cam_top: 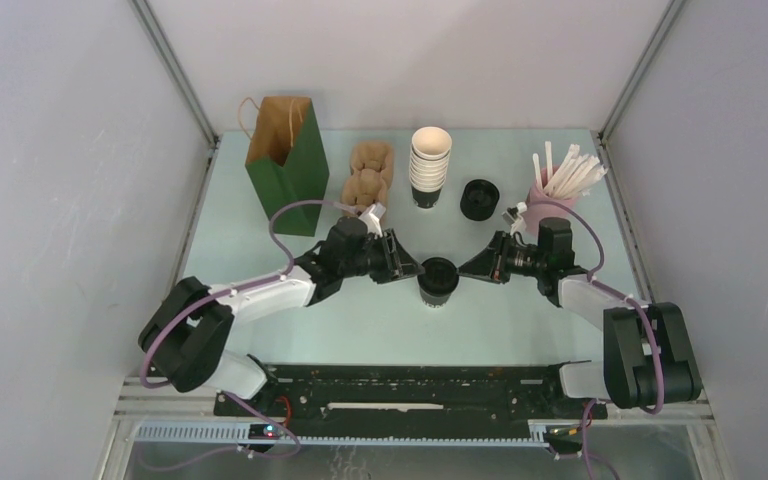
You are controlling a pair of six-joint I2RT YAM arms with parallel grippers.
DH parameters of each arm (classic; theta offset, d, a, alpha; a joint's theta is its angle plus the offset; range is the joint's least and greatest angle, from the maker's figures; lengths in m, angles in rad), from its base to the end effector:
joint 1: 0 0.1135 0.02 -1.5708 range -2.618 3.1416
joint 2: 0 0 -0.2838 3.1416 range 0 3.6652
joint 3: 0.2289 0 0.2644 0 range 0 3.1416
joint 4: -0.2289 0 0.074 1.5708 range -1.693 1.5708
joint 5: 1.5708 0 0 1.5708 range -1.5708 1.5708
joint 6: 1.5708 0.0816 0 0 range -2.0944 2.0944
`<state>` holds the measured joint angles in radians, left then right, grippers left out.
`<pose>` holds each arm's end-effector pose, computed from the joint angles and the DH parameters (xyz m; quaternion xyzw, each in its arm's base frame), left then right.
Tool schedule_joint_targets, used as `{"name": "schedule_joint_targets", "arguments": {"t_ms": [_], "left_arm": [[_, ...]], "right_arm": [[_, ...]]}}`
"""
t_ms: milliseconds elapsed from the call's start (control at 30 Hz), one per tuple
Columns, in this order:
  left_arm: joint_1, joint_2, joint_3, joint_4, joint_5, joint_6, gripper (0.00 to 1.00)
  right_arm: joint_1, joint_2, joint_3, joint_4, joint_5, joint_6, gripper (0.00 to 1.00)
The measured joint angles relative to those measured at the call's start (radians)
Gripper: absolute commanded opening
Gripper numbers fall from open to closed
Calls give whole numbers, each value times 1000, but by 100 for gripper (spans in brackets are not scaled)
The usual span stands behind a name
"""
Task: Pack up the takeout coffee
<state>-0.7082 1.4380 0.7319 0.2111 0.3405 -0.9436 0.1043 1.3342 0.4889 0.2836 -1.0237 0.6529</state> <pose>0.2482 -0.2484 0.2017 -0.0132 0.8507 -0.4698 0.2353 0.2591 0.0972 0.1745 -0.0212 0.7988 0.5542 0.2331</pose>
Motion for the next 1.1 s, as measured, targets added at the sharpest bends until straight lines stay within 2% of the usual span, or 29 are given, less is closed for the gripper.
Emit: {"name": "schedule_joint_targets", "arguments": {"t_ms": [133,300,433,633,933,1100], "left_arm": [[0,-11,-13,-18,-5,1,54],[9,-59,-42,-45,-18,1,53],[18,-71,-57,-45,-23,0,57],[20,-69,-57,-38,-22,-2,48],[22,-10,-57,26,12,-20,35],[24,14,-57,74,38,-36,36]], "right_arm": [[-13,0,-7,5,-1,0,31],[-15,0,-19,7,-5,1,31],[-14,0,-19,8,-8,1,33],[-11,0,-19,9,-10,1,36],[-3,21,-19,54,-16,10,34],[8,24,-19,61,-18,11,33]]}}
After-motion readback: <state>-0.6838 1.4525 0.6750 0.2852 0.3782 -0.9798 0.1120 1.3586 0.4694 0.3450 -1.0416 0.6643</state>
